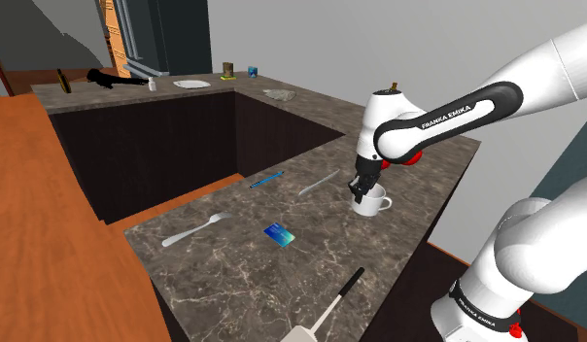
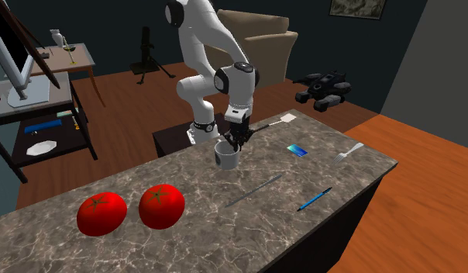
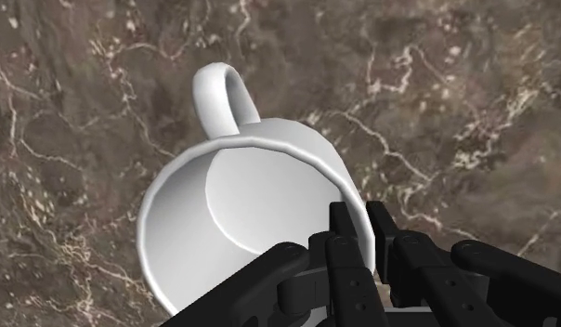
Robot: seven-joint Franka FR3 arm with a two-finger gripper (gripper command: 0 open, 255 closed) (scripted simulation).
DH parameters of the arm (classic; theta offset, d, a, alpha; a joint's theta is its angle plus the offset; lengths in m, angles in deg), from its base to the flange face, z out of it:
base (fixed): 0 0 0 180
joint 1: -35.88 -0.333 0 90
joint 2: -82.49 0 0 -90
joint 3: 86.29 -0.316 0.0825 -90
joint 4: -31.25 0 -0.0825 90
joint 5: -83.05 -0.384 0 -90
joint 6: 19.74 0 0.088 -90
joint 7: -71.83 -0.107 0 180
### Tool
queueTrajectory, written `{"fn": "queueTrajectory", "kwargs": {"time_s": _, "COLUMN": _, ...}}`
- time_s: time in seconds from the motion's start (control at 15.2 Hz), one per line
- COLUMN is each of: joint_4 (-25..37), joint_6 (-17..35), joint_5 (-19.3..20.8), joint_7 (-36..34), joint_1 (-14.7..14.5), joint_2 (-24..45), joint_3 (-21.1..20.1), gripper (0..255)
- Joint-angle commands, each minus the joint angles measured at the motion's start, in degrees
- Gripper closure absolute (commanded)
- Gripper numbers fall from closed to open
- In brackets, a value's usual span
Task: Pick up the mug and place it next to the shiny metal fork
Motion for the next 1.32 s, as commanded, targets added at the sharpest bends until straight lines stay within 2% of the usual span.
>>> {"fn": "queueTrajectory", "kwargs": {"time_s": 0.0, "joint_4": 0.0, "joint_6": 0.0, "joint_5": 0.0, "joint_7": 0.0, "joint_1": 0.0, "joint_2": 0.0, "joint_3": 0.0, "gripper": 255}}
{"fn": "queueTrajectory", "kwargs": {"time_s": 0.13, "joint_4": 0.0, "joint_6": 0.01, "joint_5": 0.0, "joint_7": 0.0, "joint_1": 0.0, "joint_2": 0.0, "joint_3": 0.0, "gripper": 255}}
{"fn": "queueTrajectory", "kwargs": {"time_s": 1.25, "joint_4": 8.17, "joint_6": -15.44, "joint_5": -0.71, "joint_7": 0.87, "joint_1": -0.26, "joint_2": -7.31, "joint_3": -0.19, "gripper": 255}}
